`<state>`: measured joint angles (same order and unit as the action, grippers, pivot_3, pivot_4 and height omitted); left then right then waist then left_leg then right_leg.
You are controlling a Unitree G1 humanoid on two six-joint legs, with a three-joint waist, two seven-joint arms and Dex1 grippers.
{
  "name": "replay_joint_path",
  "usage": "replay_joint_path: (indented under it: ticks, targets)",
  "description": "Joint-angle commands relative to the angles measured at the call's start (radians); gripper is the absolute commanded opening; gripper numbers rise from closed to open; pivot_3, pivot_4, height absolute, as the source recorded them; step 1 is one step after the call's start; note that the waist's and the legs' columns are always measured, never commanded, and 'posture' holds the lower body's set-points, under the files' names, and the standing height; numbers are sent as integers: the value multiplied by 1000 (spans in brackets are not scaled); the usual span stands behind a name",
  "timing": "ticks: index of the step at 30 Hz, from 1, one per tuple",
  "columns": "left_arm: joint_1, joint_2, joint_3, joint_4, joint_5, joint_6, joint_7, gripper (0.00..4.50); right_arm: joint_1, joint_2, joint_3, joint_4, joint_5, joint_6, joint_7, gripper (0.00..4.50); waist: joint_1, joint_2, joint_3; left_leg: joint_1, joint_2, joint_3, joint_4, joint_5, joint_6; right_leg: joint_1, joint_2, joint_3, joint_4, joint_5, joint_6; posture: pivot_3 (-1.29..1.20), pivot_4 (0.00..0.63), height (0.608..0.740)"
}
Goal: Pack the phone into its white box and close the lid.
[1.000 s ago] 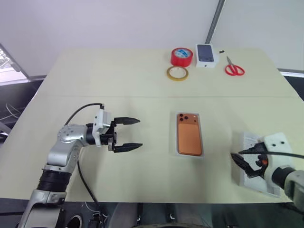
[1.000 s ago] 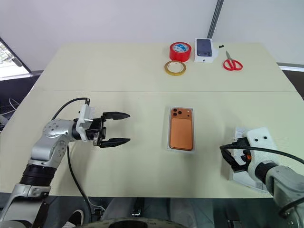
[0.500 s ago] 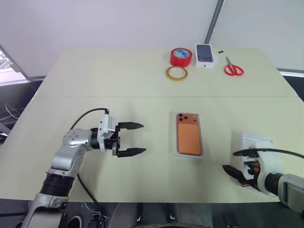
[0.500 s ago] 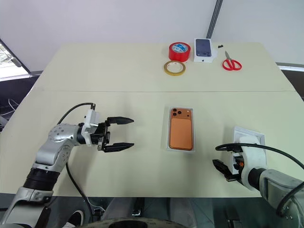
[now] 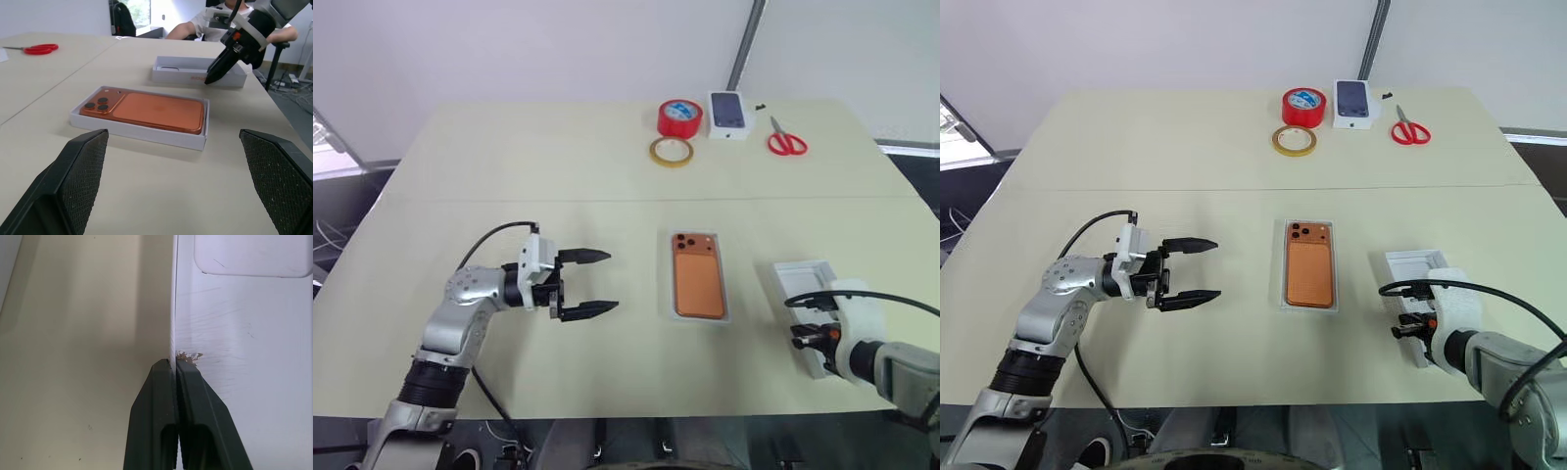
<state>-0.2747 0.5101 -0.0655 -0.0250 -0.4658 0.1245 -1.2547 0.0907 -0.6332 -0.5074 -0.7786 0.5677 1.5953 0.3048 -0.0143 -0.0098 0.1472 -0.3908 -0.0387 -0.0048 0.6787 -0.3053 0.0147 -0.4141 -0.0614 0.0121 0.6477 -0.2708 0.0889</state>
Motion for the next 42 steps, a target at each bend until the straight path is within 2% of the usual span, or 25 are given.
replay_joint_path:
  ticks: [1, 8, 12, 16, 17, 22, 24, 28, 32, 35, 38, 42]
  targets:
    - [2, 4, 1, -42, -6, 4, 11, 4500, -36, -13, 18, 49, -35, -37, -5, 71, 0, 0, 0, 0, 0, 0, 0, 0, 0, 0, 0, 0, 0, 0, 0, 0, 150, 740]
    - [-13, -10, -2, -33, -4, 7, 32, 4500, -106, -42, 99, 136, -67, -211, 31, 71, 2, 1, 0, 0, 0, 0, 0, 0, 0, 0, 0, 0, 0, 0, 0, 0, 150, 740]
    - [-24, -13, 3, -26, -7, 21, 46, 4500, -222, 53, 27, 219, -39, -292, 23, 71, 0, 1, 1, -1, 0, 0, 0, 0, 0, -1, 0, 0, 0, 0, 0, 0, 150, 740]
    - [-36, -22, 8, -15, -5, 29, 67, 4500, -329, 121, 9, 274, 2, -340, 28, 71, 3, 2, 2, -1, 0, 0, -1, 0, 0, -1, 0, 0, 0, 0, 0, 0, 150, 740]
    - [-38, -25, 8, -15, -5, 31, 72, 4500, -378, 167, -20, 296, 24, -337, 5, 71, 3, 2, 2, -1, 0, 0, -1, 0, 0, -1, 0, 0, 0, 0, 0, 0, 150, 740]
    - [-52, -39, 12, -12, -12, 49, 97, 4500, -591, 346, -124, 384, 168, -305, -55, 71, -1, 4, 3, -1, 0, 0, -1, 0, 0, -3, 0, 0, 1, 0, 0, 0, 150, 740]
    - [-60, -51, 15, -5, -6, 44, 114, 4500, -649, 461, -171, 396, 300, -260, -82, 71, -1, 4, 3, -2, 0, 0, -1, 0, 0, -4, 0, 0, 2, 0, 0, 0, 150, 740]
    - [-69, -67, 21, -5, -11, 51, 143, 4500, -638, 581, -181, 349, 473, -206, -149, 71, 2, 5, 3, -3, 0, 0, -3, 0, 0, -6, 0, 0, 3, 0, 0, 0, 150, 740]
    - [-68, -86, 29, -21, -10, 43, 186, 4500, -505, 656, -101, 285, 732, -144, -228, 71, 2, 5, 3, -6, -1, 0, -2, 0, 0, -8, -1, 0, 2, 0, 0, 0, 150, 740]
    - [-60, -84, 35, -37, -29, 62, 195, 4500, -432, 637, -30, 299, 958, -234, -378, 71, -4, 5, 3, -7, -1, 0, -2, 0, 0, -10, -1, 0, 2, 0, 0, 0, 150, 740]
    - [-57, -84, 39, -46, -39, 75, 199, 4500, -358, 542, 92, 304, 1215, -375, -517, 71, -6, 5, 3, -7, -1, 0, -2, 0, 0, -10, -1, 0, 3, 0, 0, 0, 150, 740]
    - [-45, -90, 30, -75, -49, 96, 205, 4500, -240, 372, 237, 276, 1345, -465, -566, 71, -4, 5, 3, -8, -1, 0, -2, 0, 0, -10, -1, 0, 2, 0, 0, 0, 150, 740]
